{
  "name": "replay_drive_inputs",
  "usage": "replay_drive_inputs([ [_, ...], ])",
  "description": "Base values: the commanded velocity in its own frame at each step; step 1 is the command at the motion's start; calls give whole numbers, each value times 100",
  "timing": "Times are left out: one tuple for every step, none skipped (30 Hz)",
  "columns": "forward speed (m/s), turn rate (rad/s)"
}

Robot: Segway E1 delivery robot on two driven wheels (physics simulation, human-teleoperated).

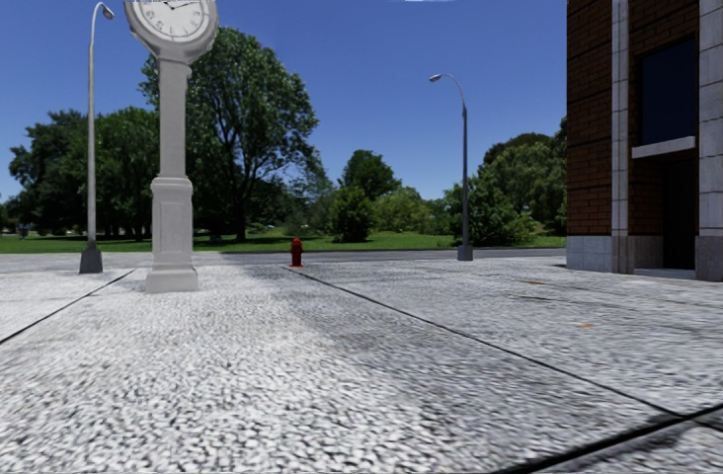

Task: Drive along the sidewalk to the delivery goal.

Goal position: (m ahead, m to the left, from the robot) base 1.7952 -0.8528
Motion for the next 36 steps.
replay_drive_inputs([
  [116,-66],
  [116,-67],
  [116,-67],
  [116,-67],
  [116,-67],
  [116,-67],
  [116,-67],
  [116,-67],
  [115,-67],
  [115,-67],
  [115,-67],
  [115,-67],
  [115,-67],
  [115,-68],
  [115,-70],
  [115,-71],
  [115,-71],
  [115,-74],
  [115,-77],
  [115,-78],
  [115,-78],
  [115,-78],
  [115,-78],
  [115,-78],
  [115,-78],
  [115,-78],
  [115,-78],
  [115,-78],
  [115,-78],
  [115,-78],
  [115,-78],
  [115,-78],
  [115,-78],
  [115,-78],
  [115,-78],
  [115,-69],
])
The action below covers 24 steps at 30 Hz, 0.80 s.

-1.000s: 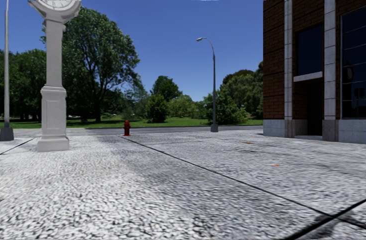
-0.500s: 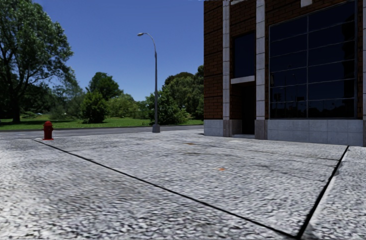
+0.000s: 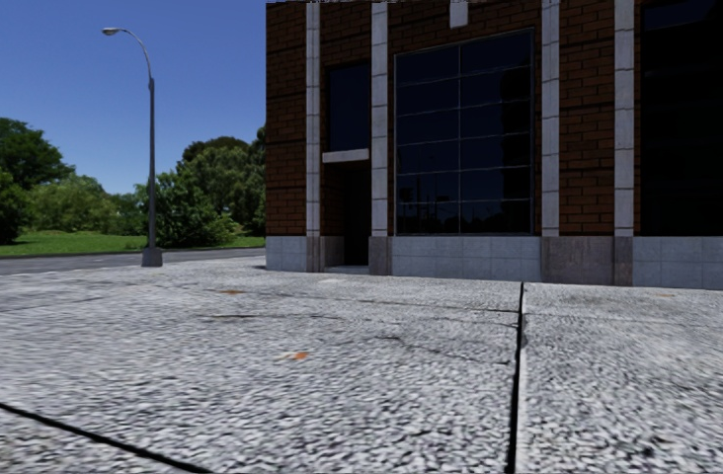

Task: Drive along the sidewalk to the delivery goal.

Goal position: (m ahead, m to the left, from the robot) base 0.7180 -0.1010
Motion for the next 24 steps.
replay_drive_inputs([
  [115,-63],
  [115,-61],
  [115,-52],
  [115,-37],
  [115,-29],
  [115,-29],
  [115,-22],
  [115,-18],
  [115,-17],
  [115,-17],
  [115,-13],
  [115,-2],
  [114,0],
  [114,0],
  [75,0],
  [0,0],
  [0,0],
  [0,0],
  [0,0],
  [0,0],
  [0,0],
  [0,0],
  [0,0],
  [0,0],
])
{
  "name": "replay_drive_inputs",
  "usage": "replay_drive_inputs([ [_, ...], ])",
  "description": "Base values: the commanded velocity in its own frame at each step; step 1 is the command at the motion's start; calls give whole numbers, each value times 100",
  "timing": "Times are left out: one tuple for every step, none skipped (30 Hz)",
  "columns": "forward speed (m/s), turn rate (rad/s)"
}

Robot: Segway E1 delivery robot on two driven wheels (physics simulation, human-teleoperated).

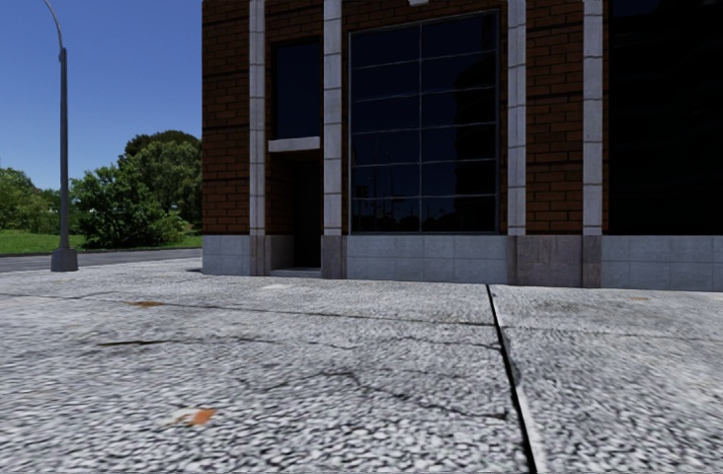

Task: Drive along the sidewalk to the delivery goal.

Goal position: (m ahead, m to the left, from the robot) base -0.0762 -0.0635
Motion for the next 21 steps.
replay_drive_inputs([
  [0,0],
  [0,0],
  [0,0],
  [0,0],
  [0,0],
  [0,0],
  [0,0],
  [0,0],
  [0,0],
  [0,0],
  [0,0],
  [0,0],
  [0,0],
  [0,0],
  [0,0],
  [0,0],
  [0,0],
  [0,0],
  [0,0],
  [0,0],
  [0,0],
])
